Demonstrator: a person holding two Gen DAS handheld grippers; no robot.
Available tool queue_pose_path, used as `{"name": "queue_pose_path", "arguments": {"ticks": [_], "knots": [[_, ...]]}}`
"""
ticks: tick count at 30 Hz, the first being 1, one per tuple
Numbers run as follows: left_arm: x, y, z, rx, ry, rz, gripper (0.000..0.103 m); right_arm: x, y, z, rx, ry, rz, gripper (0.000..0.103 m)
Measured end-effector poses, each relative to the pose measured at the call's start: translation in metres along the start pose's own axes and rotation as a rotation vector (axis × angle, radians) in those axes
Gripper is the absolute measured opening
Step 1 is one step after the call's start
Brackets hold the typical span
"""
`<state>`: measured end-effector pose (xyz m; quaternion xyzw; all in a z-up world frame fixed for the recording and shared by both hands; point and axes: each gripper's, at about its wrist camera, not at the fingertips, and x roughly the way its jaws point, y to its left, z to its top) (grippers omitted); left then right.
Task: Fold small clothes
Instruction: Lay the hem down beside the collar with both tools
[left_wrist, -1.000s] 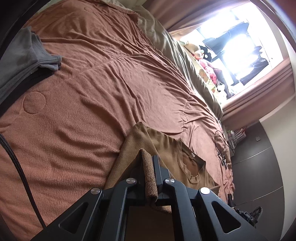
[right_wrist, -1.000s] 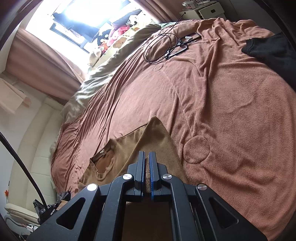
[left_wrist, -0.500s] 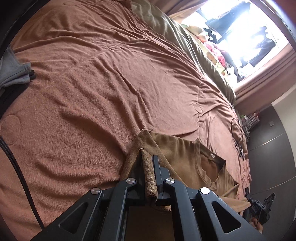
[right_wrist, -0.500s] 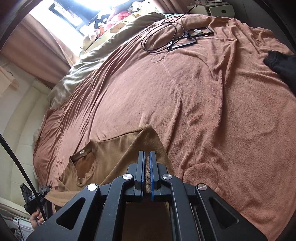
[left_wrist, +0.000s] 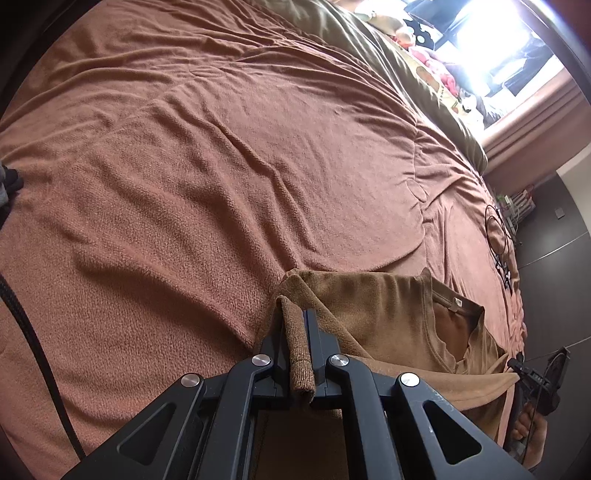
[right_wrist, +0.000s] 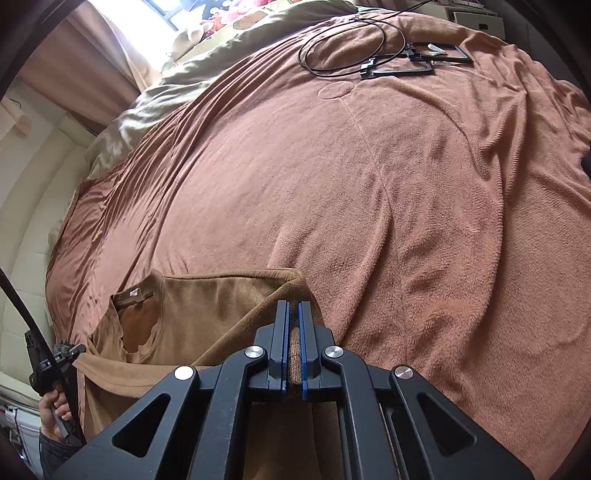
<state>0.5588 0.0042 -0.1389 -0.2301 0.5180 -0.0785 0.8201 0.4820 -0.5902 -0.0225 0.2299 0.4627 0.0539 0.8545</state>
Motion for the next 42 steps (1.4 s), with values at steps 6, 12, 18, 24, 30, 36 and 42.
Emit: {"name": "queue_pose_path", "arguments": {"ticks": [6, 12, 18, 24, 30, 36, 42], "knots": [[0.018, 0.008, -0.004, -0.015, 0.005, 0.053, 0.004, 0.016, -0.004, -0.006, 0.016, -0.012, -0.044, 0.001], [0.016, 0.006, -0.006, -0.017, -0.001, 0.076, 0.004, -0.003, 0.002, -0.008, 0.003, -0.031, -0.042, 0.001], [-0.019, -0.004, -0.010, 0.013, -0.019, 0.039, 0.004, -0.057, 0.006, -0.018, 0.001, -0.105, -0.011, 0.001], [-0.067, -0.024, -0.013, 0.034, -0.075, -0.039, 0.004, -0.122, 0.014, -0.030, -0.003, -0.211, -0.001, 0.001], [-0.098, -0.040, -0.012, 0.033, -0.146, -0.072, 0.004, -0.148, 0.023, -0.041, 0.002, -0.260, -0.043, 0.001], [-0.090, -0.039, -0.005, 0.017, -0.161, -0.049, 0.004, -0.115, 0.020, -0.039, 0.032, -0.200, -0.059, 0.001], [-0.059, -0.026, -0.001, -0.007, -0.117, -0.001, 0.004, -0.078, 0.013, -0.025, 0.055, -0.151, -0.079, 0.001]]}}
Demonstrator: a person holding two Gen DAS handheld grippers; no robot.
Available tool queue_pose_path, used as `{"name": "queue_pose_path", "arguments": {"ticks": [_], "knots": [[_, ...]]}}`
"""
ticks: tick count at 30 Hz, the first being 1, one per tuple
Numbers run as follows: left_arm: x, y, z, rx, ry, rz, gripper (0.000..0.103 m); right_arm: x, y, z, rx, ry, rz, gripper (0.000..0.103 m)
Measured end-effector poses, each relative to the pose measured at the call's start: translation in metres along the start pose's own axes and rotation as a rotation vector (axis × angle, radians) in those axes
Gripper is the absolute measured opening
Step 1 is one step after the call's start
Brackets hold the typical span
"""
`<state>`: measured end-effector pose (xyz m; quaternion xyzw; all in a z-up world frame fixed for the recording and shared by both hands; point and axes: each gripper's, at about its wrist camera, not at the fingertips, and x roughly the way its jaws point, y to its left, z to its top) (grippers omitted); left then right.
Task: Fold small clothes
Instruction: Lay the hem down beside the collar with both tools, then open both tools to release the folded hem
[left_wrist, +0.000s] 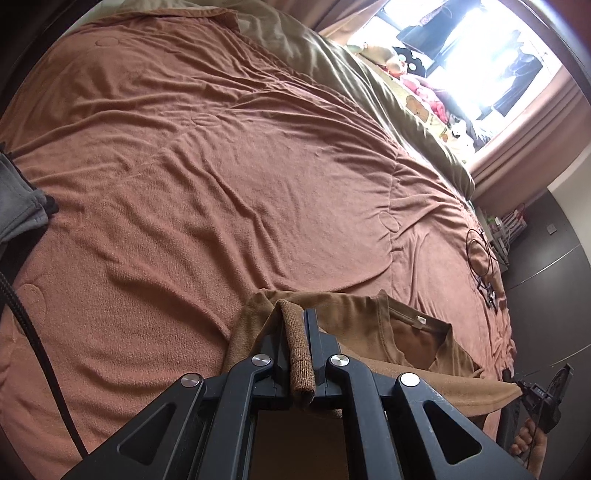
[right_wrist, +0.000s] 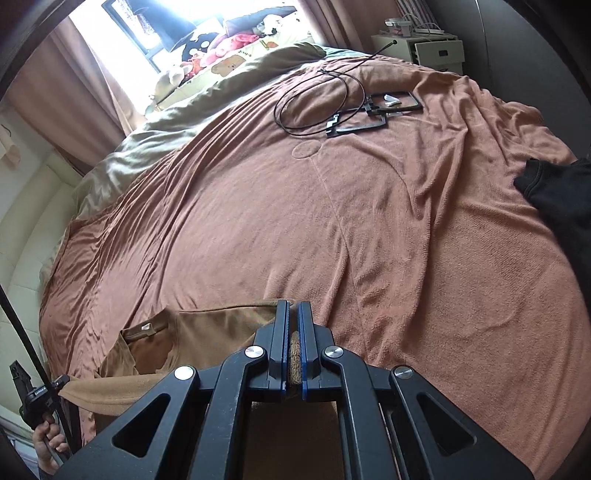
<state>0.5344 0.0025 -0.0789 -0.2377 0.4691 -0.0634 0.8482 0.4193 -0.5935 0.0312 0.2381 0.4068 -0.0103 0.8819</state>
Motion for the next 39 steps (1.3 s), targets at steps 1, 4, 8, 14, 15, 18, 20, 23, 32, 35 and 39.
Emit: {"name": "queue_pose_path", "arguments": {"ticks": [1, 4, 8, 14, 15, 18, 20, 23, 32, 35, 39], "knots": [[0.005, 0.001, 0.001, 0.002, 0.005, 0.008, 0.004, 0.005, 0.000, 0.001, 0.000, 0.007, -0.004, 0.001], [0.021, 0.003, 0.004, 0.001, 0.016, 0.029, 0.004, 0.023, 0.002, 0.012, -0.005, 0.019, -0.012, 0.001], [0.042, 0.003, 0.007, 0.012, 0.030, 0.059, 0.004, 0.048, 0.000, 0.020, -0.004, 0.034, -0.006, 0.002], [0.066, 0.001, 0.009, 0.062, 0.060, 0.095, 0.009, 0.073, -0.004, 0.024, -0.031, 0.092, -0.033, 0.020], [0.067, 0.001, 0.009, 0.075, 0.067, 0.098, 0.012, 0.071, -0.006, 0.025, -0.040, 0.085, -0.038, 0.030], [0.064, 0.000, 0.010, 0.120, 0.070, 0.105, 0.030, 0.063, -0.008, 0.024, -0.083, 0.057, -0.051, 0.068], [0.058, 0.002, 0.013, 0.148, 0.060, 0.135, 0.052, 0.054, -0.007, 0.019, -0.120, 0.068, -0.048, 0.068], [0.047, 0.008, 0.017, 0.194, 0.056, 0.151, 0.063, 0.044, -0.004, 0.012, -0.205, 0.078, -0.055, 0.068], [0.037, 0.007, -0.005, 0.385, 0.165, 0.159, 0.068, 0.029, 0.011, -0.012, -0.394, 0.125, -0.067, 0.068], [0.044, 0.004, -0.017, 0.432, 0.210, 0.157, 0.069, 0.035, 0.017, -0.017, -0.435, 0.160, -0.087, 0.068], [0.062, 0.006, -0.027, 0.462, 0.280, 0.184, 0.069, 0.052, 0.025, -0.022, -0.508, 0.224, -0.108, 0.068]]}}
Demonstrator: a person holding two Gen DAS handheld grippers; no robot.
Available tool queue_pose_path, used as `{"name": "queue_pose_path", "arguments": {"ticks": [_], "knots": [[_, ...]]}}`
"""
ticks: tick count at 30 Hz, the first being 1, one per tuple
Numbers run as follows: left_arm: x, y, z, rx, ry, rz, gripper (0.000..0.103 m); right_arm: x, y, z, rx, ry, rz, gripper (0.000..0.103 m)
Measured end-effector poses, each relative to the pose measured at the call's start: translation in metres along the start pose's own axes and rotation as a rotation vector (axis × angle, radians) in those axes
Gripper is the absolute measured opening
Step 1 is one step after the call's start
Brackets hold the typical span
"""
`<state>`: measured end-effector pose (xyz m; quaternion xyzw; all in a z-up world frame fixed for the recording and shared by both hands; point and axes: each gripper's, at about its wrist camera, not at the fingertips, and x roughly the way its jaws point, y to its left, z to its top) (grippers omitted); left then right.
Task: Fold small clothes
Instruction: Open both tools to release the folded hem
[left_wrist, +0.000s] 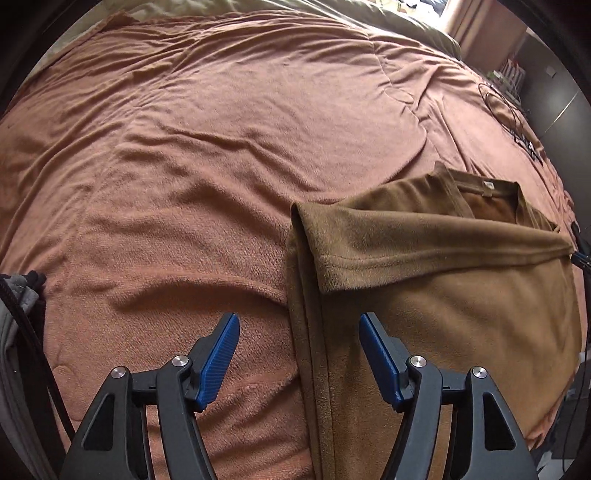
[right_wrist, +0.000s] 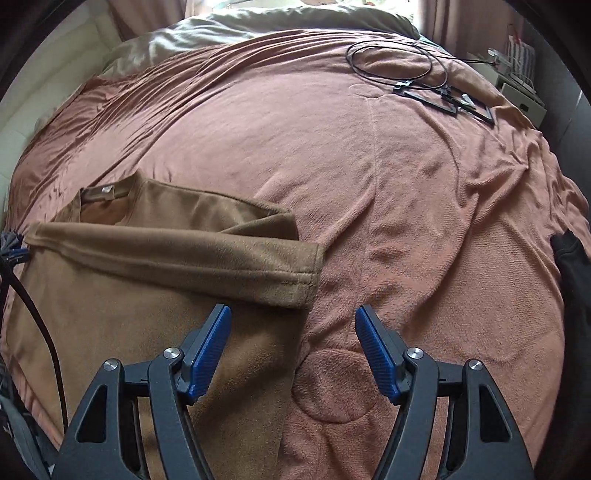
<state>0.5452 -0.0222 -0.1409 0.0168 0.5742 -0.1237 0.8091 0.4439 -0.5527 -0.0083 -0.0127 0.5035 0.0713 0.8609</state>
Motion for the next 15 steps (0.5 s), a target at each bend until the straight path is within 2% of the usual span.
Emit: {"name": "queue_pose_path", "arguments": {"ticks": [4, 12, 15], "knots": [[0.012, -0.007, 0.000, 0.043, 0.021, 0.022, 0.069, 0.017, 0.007, 0.006, -0.037, 0.014, -0.054, 0.068], [0.023, -0.013, 0.026, 0.044, -0.026, 0.067, 0.069, 0.036, -0.002, 0.034, 0.045, -0.029, -0.092, 0.068], [0.027, -0.012, 0.040, 0.039, -0.044, 0.078, 0.069, 0.044, -0.006, 0.045, 0.097, -0.043, -0.075, 0.068]]}}
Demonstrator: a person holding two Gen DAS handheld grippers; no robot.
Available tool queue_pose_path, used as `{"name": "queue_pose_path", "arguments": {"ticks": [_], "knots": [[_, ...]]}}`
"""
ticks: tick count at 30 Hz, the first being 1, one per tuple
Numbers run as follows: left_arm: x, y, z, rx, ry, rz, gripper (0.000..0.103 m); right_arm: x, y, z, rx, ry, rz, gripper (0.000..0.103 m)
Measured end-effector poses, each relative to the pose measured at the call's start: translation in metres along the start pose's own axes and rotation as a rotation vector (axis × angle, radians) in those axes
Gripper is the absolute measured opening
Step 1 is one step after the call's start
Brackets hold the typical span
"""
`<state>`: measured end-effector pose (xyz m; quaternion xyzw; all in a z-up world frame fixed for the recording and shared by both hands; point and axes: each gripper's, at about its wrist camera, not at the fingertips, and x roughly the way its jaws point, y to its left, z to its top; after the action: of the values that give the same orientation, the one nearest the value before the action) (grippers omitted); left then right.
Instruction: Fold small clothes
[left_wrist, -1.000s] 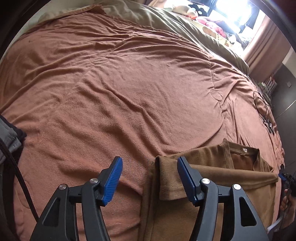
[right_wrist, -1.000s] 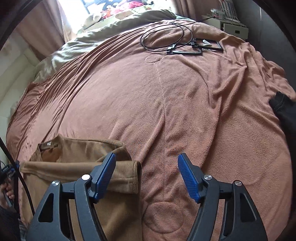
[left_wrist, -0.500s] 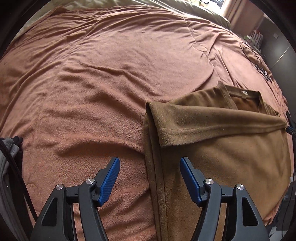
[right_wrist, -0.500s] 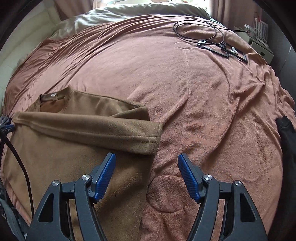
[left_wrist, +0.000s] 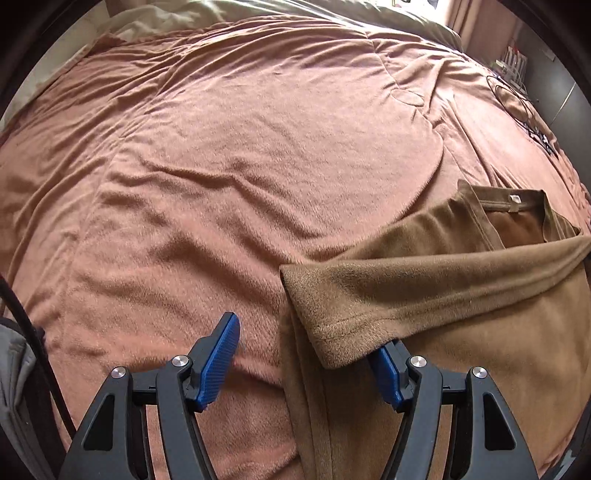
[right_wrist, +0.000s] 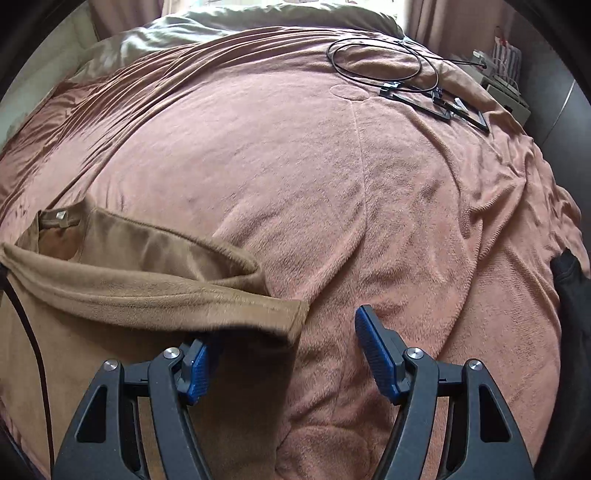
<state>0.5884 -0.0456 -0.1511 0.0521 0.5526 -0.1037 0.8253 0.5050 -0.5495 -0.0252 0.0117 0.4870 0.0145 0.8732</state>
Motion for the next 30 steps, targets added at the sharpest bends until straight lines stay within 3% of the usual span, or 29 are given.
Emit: {"name": "queue_pose_path", "arguments": {"ticks": [6, 9, 15, 19, 23, 25, 27, 30], "knots": [[0.010, 0.013, 0.023, -0.082, -0.028, -0.016, 0.069, 0.013, -0.005, 0.015, 0.067, -0.031, -0.002, 0.067], [0.011, 0.015, 0.030, -0.099, -0.050, -0.008, 0.068, 0.014, -0.007, 0.018, 0.093, -0.039, 0.001, 0.060], [-0.003, 0.019, 0.035, -0.119, -0.119, 0.013, 0.064, 0.006, -0.014, 0.013, 0.115, -0.050, 0.081, 0.056], [-0.010, 0.026, 0.032, -0.132, -0.137, -0.041, 0.064, 0.004, -0.022, 0.005, 0.107, -0.046, 0.128, 0.055], [-0.004, 0.029, 0.030, -0.130, -0.109, -0.066, 0.064, 0.010, -0.027, 0.003, 0.092, -0.012, 0.144, 0.044], [0.004, 0.024, 0.028, -0.115, -0.086, -0.039, 0.060, 0.016, -0.029, 0.008, 0.099, -0.005, 0.151, 0.042], [0.013, 0.025, 0.027, -0.128, -0.062, -0.054, 0.050, 0.019, -0.028, 0.012, 0.110, -0.006, 0.162, 0.037], [0.018, 0.027, 0.027, -0.167, -0.070, -0.062, 0.044, 0.022, -0.025, 0.016, 0.107, -0.005, 0.168, 0.027]]}}
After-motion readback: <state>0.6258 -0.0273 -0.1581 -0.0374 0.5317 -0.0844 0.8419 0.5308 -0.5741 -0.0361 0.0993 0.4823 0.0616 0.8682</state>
